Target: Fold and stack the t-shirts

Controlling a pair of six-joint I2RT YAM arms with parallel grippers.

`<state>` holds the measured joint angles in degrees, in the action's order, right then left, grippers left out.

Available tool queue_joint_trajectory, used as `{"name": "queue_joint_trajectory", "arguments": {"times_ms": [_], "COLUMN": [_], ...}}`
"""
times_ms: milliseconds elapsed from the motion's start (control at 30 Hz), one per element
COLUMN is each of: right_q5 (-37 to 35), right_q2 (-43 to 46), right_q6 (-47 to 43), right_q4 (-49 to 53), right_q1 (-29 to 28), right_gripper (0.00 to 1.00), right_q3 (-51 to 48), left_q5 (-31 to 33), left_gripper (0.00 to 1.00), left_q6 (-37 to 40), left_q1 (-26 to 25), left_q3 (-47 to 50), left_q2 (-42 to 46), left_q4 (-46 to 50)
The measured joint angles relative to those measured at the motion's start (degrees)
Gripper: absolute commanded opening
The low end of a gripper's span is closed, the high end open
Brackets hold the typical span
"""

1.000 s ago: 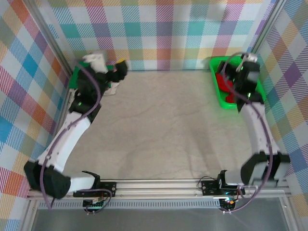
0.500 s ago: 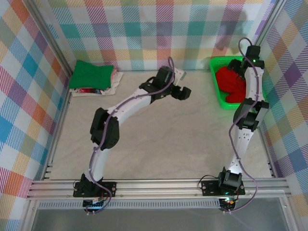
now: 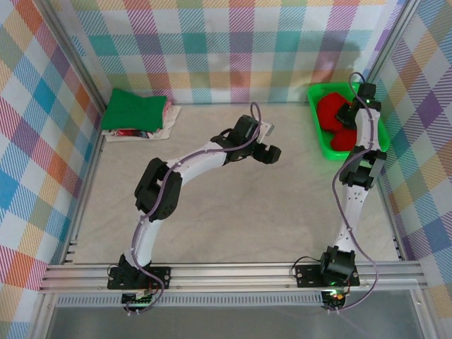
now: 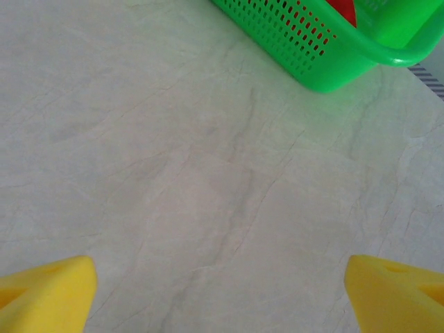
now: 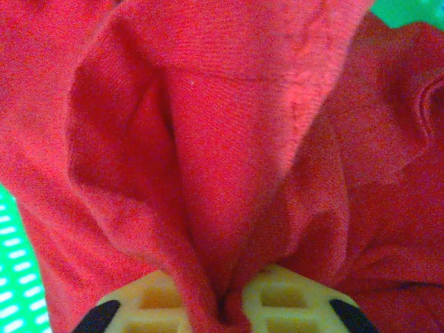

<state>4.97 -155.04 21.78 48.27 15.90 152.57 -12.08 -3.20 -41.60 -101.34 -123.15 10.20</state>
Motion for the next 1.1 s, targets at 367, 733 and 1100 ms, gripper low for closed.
{"name": "queue_joint_trajectory", "arguments": {"times_ms": [367,733,1100], "right_q5": [-4.0,-11.6,-12.0], "right_q2": [30.5,60.7,77.3], "right_q6": [0.0,-9.4,1.7], "right_q4": [-4.3,-5.6,-21.9], "right_q1": [-3.6,-26.1,-45.1], "right_gripper": [0.00,0.00,0.20], "right_q3": [-21.1,-21.2,-68.1], "left_q5": [3.1,2.8,10.7], "left_gripper": [0.92,0.95,0.90], "left_q6": [-2.0,-0.4,4.3], "left_q1": [0.1,0.1,3.8], "left_q3": [11.0,26.4,47.1], "left_q2": [20.9,47.6,61.8], "left_q4": [-9.4,-16.0,-14.1]}}
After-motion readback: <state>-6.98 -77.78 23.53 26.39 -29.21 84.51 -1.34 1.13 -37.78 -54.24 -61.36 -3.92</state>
